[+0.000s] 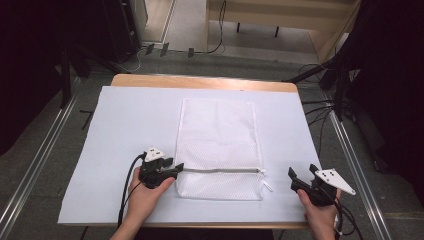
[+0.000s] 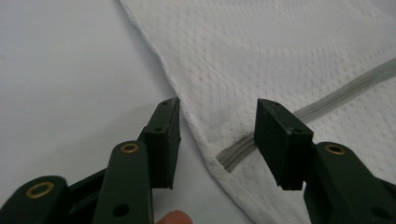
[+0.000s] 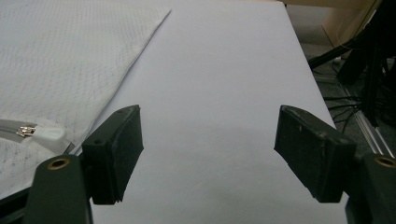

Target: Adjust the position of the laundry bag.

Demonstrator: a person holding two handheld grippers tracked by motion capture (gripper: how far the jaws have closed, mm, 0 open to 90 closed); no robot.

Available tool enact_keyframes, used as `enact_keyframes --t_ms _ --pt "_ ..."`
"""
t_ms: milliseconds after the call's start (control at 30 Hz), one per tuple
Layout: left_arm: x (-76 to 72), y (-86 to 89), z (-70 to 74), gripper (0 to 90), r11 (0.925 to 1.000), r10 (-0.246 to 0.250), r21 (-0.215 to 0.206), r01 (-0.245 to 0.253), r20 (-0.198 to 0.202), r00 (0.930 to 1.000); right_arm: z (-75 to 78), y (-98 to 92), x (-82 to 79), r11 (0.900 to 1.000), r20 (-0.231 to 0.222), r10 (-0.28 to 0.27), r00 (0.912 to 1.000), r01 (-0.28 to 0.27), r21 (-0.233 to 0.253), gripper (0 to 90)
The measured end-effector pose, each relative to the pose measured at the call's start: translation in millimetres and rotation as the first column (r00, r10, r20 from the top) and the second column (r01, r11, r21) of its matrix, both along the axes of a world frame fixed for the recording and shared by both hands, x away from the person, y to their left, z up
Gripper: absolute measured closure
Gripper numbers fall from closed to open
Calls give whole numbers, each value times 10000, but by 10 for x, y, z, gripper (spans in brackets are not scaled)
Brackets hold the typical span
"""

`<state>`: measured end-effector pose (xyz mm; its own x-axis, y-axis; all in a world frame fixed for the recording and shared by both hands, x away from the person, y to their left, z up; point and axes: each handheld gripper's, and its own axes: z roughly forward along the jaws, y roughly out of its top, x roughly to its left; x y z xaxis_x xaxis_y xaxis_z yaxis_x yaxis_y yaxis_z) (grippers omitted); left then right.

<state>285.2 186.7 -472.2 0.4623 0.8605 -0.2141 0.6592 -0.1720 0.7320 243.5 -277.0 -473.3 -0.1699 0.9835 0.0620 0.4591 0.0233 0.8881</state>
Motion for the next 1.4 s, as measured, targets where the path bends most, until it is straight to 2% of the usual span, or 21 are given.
enact_keyframes --t_ms 33,67,167,267,367,567,833,1033,1267,1400 --pt "-19 -41 1 520 9991 -93 410 86 164 9998 0 0 0 10000 0 0 10000 0 0 243" --pt "-41 -93 2 584 9976 -140 676 124 223 9997 -2 16 1 10000 16 15 10000 -15 -76 244" --pt "-55 -121 4 692 9944 -27 1055 -7 327 9995 -1 19 0 10000 29 45 10000 -44 -59 245" --pt "-38 -70 0 844 9978 -39 669 32 109 9999 0 25 -2 10000 24 49 10000 -49 -46 246" --pt "-37 -60 1 894 9984 -72 557 68 66 10000 -2 31 -2 9999 32 66 10000 -65 -111 246" --pt "-39 -19 12 900 9994 -83 322 82 26 10000 -6 30 -5 9999 26 88 10000 -87 -94 248" --pt "-87 222 50 900 9995 323 58 -322 -79 9994 -5 1 -12 9999 31 116 9999 -116 16 247" --pt "-216 437 65 900 9972 737 -86 -739 -157 9972 -3 12 -6 9999 52 137 9999 -137 -43 248" --pt "-345 532 32 900 9946 1012 -178 -1018 -336 9943 4 53 -4 9999 85 161 9998 -161 9 251" --pt "-363 549 40 900 9937 1120 -72 -1122 -259 9934 8 106 -3 9995 81 315 9995 -315 -17 252"
